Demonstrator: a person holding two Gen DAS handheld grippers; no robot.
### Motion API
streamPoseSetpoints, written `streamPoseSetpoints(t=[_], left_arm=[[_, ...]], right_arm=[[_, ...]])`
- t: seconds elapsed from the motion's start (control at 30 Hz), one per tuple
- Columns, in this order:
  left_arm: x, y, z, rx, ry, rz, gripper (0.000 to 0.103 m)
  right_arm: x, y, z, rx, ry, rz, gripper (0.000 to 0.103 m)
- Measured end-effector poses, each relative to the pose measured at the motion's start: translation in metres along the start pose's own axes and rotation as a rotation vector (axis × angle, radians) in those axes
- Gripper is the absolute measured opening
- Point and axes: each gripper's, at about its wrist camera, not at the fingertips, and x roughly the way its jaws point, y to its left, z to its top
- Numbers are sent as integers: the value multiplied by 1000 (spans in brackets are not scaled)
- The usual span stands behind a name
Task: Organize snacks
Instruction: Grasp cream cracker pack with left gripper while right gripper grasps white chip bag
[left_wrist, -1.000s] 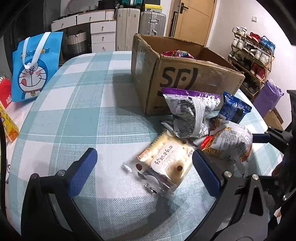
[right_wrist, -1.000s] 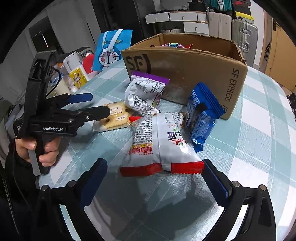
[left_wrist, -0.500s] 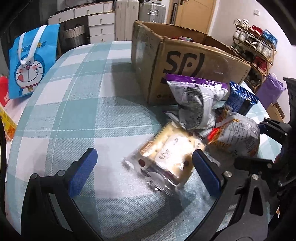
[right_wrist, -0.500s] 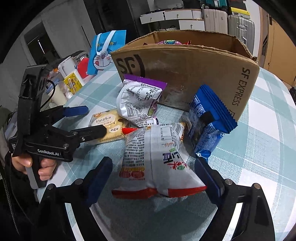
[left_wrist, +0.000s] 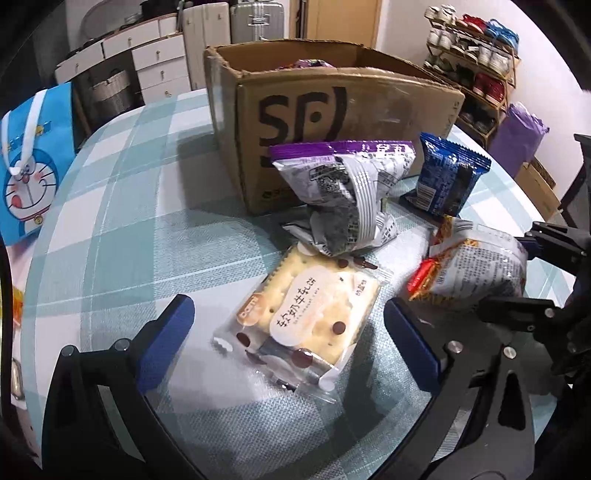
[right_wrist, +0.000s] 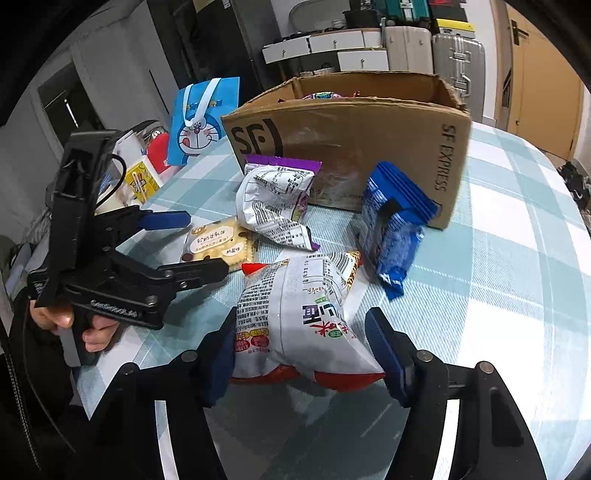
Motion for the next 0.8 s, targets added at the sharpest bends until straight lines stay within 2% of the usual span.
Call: streamPoseSetpoints(t=[0.27, 0.63, 0.8], left_arm=[[14, -2, 5, 25, 42, -9, 101], [3, -11, -2, 59, 28, -21, 69], [-5, -14, -8, 65, 30, -40, 58]], right_arm=[[-11, -3, -12, 48, -7, -12, 66], [-13, -13, -16, 78, 4, 7, 70], [-10, -12, -14, 73, 7, 7, 73]])
